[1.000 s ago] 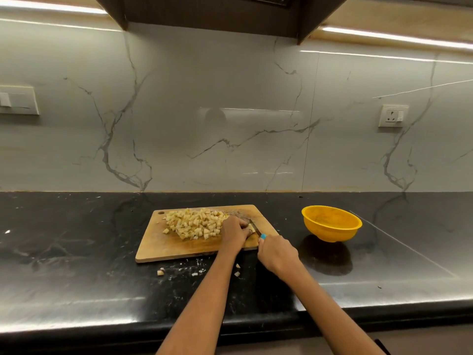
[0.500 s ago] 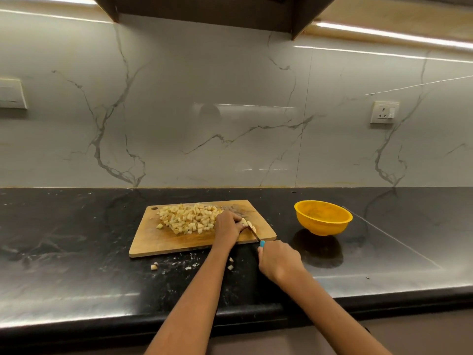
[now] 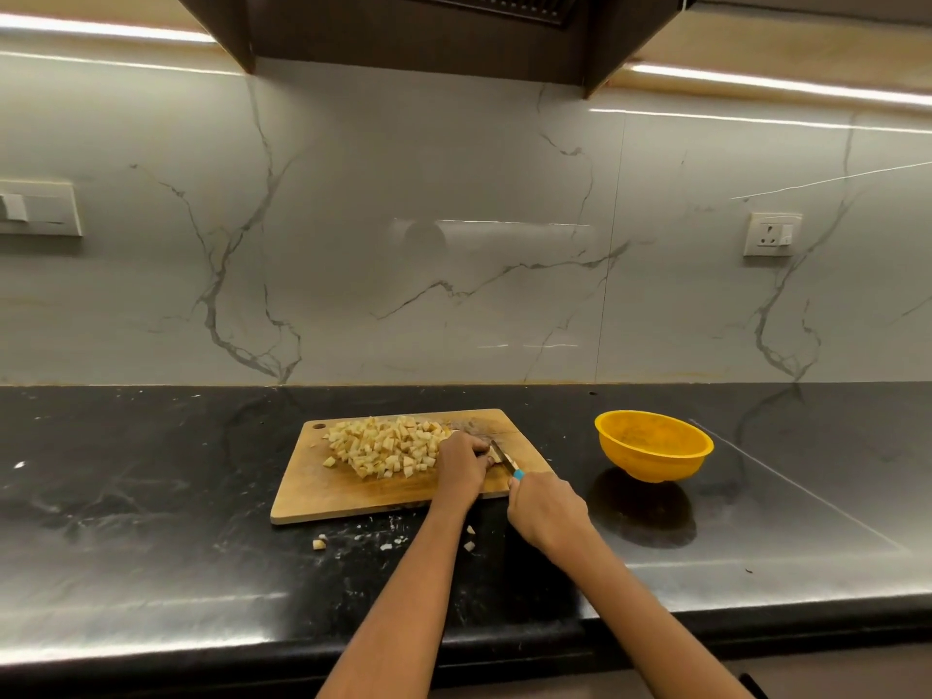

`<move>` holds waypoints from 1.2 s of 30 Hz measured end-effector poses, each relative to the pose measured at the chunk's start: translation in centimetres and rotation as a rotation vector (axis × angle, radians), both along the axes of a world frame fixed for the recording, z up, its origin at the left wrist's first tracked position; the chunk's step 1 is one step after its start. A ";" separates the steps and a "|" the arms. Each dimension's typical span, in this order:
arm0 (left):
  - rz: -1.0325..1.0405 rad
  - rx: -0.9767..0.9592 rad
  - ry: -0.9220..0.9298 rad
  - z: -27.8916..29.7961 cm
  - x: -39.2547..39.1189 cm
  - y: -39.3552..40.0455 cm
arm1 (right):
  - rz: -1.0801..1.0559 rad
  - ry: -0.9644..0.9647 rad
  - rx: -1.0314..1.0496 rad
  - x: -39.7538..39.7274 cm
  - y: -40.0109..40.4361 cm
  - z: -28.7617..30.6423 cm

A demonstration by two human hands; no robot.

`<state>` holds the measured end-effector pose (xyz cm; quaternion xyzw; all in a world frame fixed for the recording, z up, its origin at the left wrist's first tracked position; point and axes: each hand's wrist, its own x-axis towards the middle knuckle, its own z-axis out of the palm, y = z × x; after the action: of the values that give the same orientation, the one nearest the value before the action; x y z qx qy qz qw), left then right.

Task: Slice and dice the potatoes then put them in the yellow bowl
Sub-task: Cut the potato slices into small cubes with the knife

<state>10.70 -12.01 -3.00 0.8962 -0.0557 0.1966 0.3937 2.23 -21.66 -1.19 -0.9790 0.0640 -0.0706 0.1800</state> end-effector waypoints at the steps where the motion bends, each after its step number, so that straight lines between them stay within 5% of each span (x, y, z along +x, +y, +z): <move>1: -0.001 0.000 0.000 0.0 0.1 0.0 | 0.004 0.014 -0.003 0.1 0.0 0.0; 13: -0.009 0.041 0.011 0.3 0.2 0.3 | 0.090 0.367 0.175 2.0 -0.6 3.1; 20: -0.006 0.029 0.007 0.2 -0.2 0.1 | 0.043 0.092 -0.145 -2.9 -1.3 0.1; 36: 0.001 -0.001 -0.018 0.3 -0.3 0.2 | 0.004 0.016 0.021 0.9 0.2 -0.1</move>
<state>10.38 -11.82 -2.73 0.8944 -0.0589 0.2046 0.3933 3.14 -21.50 -1.30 -0.9777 0.0643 -0.0620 0.1901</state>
